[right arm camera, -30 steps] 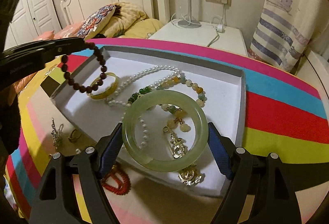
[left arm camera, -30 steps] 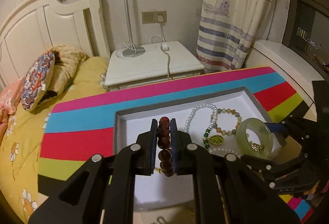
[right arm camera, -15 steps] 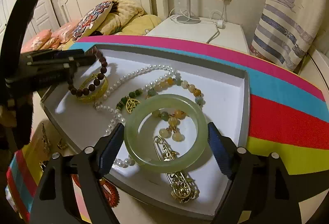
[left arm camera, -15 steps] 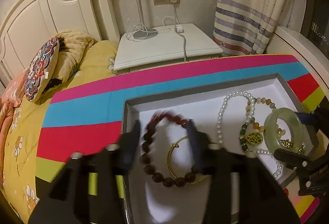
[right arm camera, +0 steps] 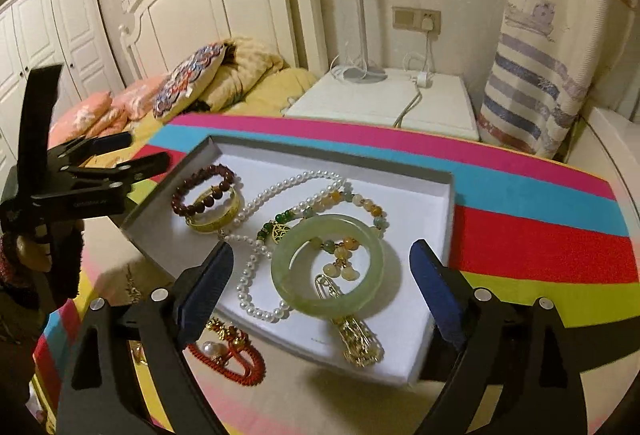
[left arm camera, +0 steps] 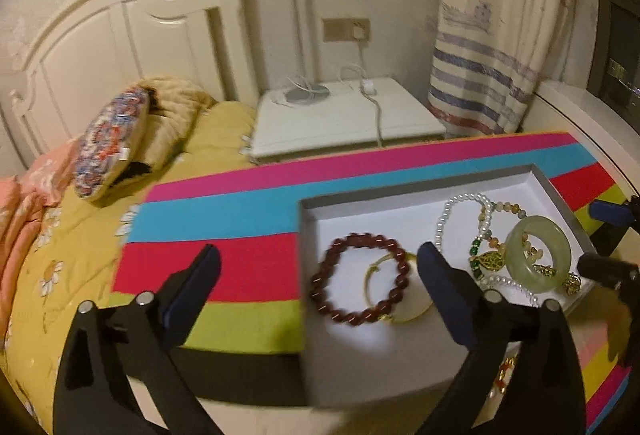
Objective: Organize jewelry
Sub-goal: 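Withdraw both open tools from the box toward the remaining jewelry, then grasp the silver flower brooch with the left tool while the right tool grasps the gold hoop earrings, then carry the silver brooch and gold hoops into the gray box and open both tools, then withdraw both tools from the box, then grasp the red tassel pearl earrings with the right tool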
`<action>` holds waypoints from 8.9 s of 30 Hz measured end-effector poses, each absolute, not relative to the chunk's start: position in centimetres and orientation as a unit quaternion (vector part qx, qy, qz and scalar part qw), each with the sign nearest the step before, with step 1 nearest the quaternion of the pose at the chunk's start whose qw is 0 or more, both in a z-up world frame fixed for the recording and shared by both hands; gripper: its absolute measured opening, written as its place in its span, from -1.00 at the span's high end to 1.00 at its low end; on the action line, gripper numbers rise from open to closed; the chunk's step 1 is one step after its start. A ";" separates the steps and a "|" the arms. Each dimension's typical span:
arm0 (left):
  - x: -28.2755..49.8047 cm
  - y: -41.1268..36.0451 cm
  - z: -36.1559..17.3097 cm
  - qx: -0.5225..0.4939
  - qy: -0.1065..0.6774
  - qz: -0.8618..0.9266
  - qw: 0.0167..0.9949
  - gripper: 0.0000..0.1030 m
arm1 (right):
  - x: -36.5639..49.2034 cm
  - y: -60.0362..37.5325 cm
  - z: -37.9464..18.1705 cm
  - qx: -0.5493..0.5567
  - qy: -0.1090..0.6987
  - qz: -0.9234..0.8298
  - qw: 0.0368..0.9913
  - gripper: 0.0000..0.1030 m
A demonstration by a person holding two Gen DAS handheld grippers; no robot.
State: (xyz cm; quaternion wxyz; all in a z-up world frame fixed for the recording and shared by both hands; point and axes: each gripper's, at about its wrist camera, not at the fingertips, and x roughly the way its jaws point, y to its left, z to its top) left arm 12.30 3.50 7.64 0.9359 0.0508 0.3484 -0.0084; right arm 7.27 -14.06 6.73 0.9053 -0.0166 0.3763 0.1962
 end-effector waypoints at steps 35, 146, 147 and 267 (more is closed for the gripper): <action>-8.5 5.1 2.3 -0.024 0.379 0.025 0.925 -0.96 | -4.8 -10.4 2.1 -0.030 0.433 0.221 0.873 -0.68; -6.9 0.7 4.0 -0.029 0.371 -0.008 0.928 0.15 | -6.6 -11.1 4.4 -0.013 0.370 0.270 0.889 0.28; -6.8 0.7 4.2 -0.026 0.369 -0.011 0.929 0.15 | -6.5 -11.1 4.5 -0.014 0.369 0.269 0.889 0.28; -8.5 1.5 2.7 0.004 0.374 -0.008 0.927 -0.96 | -2.9 -12.5 2.7 -0.023 0.424 0.185 0.886 -0.68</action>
